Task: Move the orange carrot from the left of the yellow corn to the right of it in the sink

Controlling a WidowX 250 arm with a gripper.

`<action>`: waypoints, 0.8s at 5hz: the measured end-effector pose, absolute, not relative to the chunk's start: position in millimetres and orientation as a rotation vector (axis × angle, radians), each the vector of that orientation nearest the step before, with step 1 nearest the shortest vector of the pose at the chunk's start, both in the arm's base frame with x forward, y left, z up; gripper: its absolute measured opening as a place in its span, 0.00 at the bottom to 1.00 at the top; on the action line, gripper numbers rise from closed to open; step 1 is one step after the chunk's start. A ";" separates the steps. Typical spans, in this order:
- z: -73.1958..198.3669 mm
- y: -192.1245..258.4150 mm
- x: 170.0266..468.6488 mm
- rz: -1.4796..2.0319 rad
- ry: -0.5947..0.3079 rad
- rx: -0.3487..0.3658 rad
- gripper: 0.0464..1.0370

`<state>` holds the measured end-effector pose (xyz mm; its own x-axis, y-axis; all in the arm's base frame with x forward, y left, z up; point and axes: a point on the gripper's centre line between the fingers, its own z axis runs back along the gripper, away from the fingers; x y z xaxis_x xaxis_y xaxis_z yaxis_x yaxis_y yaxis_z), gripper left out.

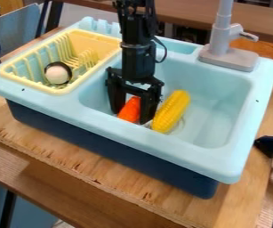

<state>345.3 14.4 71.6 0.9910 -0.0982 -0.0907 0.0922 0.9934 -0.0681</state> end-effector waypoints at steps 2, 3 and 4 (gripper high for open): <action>74.0 13.2 346.1 -0.120 0.166 -0.024 0.58; 91.8 7.2 348.7 -0.146 0.185 0.003 0.58; 133.2 -10.6 356.8 -0.178 0.154 0.034 0.58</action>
